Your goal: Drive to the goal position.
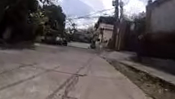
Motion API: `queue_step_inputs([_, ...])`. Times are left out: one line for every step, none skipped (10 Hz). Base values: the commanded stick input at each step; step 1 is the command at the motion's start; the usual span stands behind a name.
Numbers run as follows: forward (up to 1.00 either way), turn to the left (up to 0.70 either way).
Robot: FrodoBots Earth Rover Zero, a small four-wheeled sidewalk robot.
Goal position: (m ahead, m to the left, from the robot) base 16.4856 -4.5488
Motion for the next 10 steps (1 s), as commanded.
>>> queue_step_inputs([1.0, -0.3])
queue_step_inputs([1.0, -0.06])
queue_step_inputs([1.0, -0.02])
queue_step_inputs([1.0, 0.0])
queue_step_inputs([1.0, 0.0])
queue_step_inputs([1.0, 0.0])
queue_step_inputs([1.0, 0.0])
queue_step_inputs([1.0, 0.0])
queue_step_inputs([1.0, 0.0])
queue_step_inputs([1.0, 0.0])
